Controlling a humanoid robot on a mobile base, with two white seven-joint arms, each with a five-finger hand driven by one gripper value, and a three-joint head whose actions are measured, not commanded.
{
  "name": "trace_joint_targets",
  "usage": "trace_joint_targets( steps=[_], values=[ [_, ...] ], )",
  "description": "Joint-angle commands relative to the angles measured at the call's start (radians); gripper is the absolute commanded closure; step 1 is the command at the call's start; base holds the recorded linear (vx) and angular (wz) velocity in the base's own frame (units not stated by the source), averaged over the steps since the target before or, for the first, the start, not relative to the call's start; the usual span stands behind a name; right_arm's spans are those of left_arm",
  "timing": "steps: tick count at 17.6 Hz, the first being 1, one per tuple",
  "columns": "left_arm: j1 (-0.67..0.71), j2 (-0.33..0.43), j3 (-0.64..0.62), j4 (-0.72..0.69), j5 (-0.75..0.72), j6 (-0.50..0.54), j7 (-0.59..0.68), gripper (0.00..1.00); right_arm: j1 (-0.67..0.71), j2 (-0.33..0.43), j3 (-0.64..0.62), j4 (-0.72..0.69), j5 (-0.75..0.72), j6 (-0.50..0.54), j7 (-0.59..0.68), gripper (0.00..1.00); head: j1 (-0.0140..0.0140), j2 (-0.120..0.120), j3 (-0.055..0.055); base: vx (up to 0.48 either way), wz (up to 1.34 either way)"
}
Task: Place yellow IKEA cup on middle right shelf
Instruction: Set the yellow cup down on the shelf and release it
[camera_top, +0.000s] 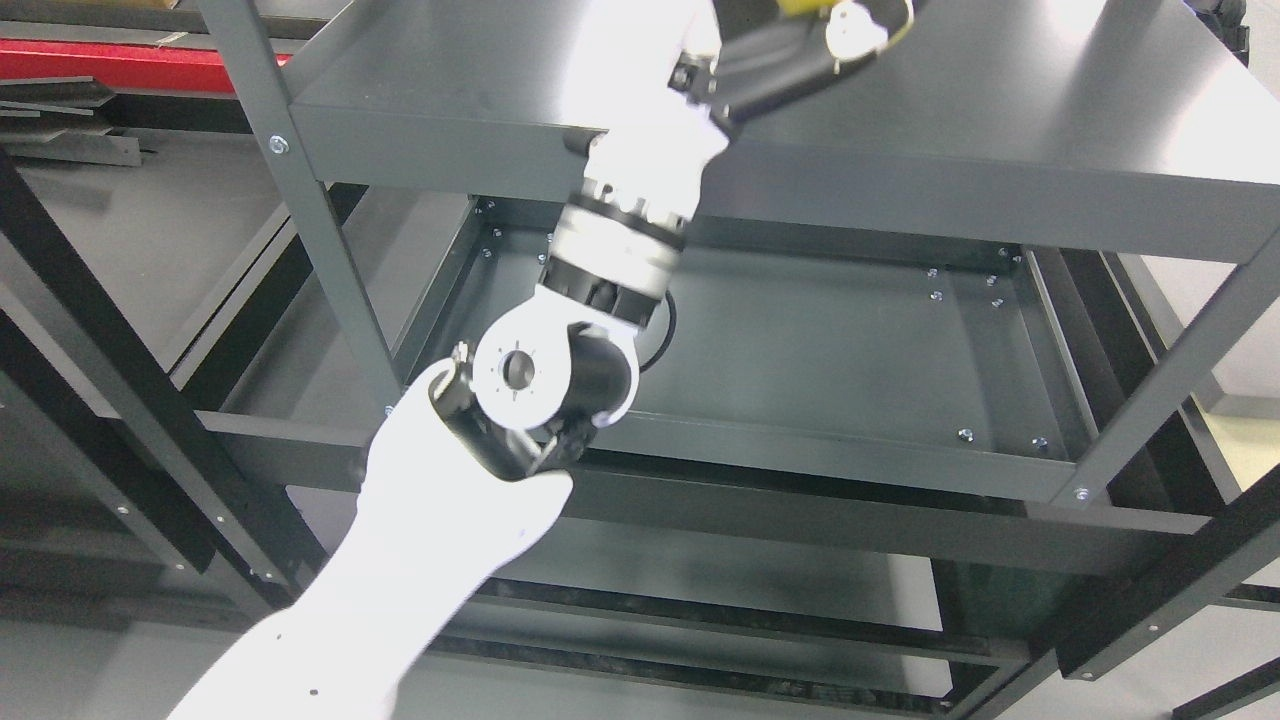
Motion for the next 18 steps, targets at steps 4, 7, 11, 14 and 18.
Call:
trace_joint_targets(
  steps=[4, 7, 11, 14, 18],
  values=[
    [-0.162, 0.017, 0.127, 0.365, 0.121, 0.274, 0.048, 0.98, 0.014, -0.017, 0.017, 0.0, -0.025, 0.001, -0.001, 0.01, 0.0, 0.0, 0.0, 0.003, 0.02],
    [-0.165, 0.017, 0.112, 0.391, 0.152, 0.284, 0.046, 0.93, 0.014, -0.017, 0.017, 0.0, -0.025, 0.001, -0.001, 0.01, 0.0, 0.0, 0.0, 0.0, 0.0],
    [-0.166, 0.017, 0.089, 0.403, 0.15, 0.323, 0.002, 0.62, 0.014, -0.017, 0.017, 0.0, -0.025, 0.001, -0.001, 0.01, 0.0, 0.0, 0.0, 0.0, 0.0],
    [-0.167, 0.017, 0.082, 0.399, 0.138, 0.373, -0.118, 0.3, 0.014, -0.017, 0.017, 0.0, -0.025, 0.001, -0.001, 0.01, 0.0, 0.0, 0.0, 0.0, 0.0],
    [-0.167, 0.017, 0.081, 0.391, 0.134, 0.375, -0.153, 0.16, 0.014, -0.017, 0.017, 0.0, -0.025, 0.001, -0.001, 0.01, 0.0, 0.0, 0.0, 0.0, 0.0]
  ],
)
